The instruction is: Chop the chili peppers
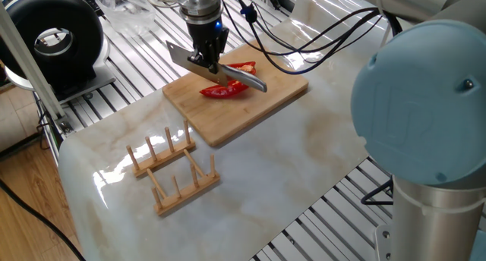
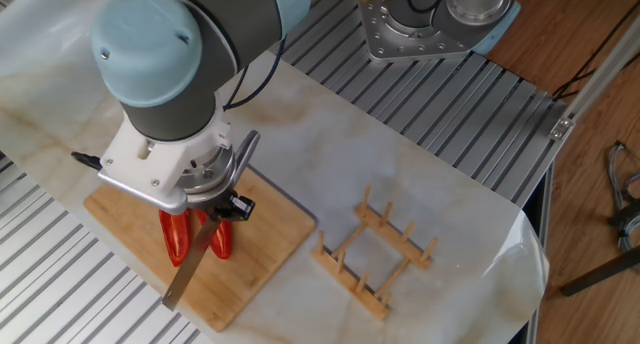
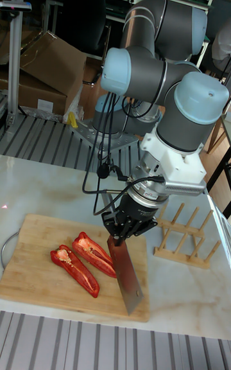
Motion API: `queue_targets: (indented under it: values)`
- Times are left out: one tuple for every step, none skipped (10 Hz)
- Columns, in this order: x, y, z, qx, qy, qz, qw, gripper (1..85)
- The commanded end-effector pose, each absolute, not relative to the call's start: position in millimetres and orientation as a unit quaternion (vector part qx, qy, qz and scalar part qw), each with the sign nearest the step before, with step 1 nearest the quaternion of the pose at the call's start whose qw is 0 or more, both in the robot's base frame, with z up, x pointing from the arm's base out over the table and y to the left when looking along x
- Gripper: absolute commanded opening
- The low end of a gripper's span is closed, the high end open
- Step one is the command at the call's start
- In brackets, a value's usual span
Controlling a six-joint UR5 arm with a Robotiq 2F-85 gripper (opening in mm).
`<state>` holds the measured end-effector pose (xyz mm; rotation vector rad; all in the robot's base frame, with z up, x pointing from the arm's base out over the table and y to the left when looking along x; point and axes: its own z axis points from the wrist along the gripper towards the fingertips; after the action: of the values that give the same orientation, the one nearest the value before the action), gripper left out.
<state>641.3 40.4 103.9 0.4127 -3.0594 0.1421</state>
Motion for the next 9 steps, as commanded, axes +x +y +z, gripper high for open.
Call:
queue_targets:
  values:
    - [640, 41, 105, 0.131, -0.991, 0.033, 0.023, 1.3]
    - [640, 40, 106, 0.130, -0.991, 0.027, 0.023, 1.3]
    - [639, 36, 106, 0.131, -0.991, 0.025, 0.023, 1.3]
    - [639, 36, 106, 0.131, -0.991, 0.018, 0.022, 1.3]
    - [638, 34, 106, 0.133, -0.991, 0.015, 0.022, 1.3]
    - [638, 32, 104, 0.135, -0.991, 0.013, 0.019, 1.3]
    - [639, 37, 103, 0.129, -0.991, 0.002, 0.015, 1.3]
    - [645, 42, 102, 0.124, -0.992, -0.007, 0.006, 1.3]
    - [649, 49, 101, 0.118, -0.993, -0.019, 0.001, 1.3]
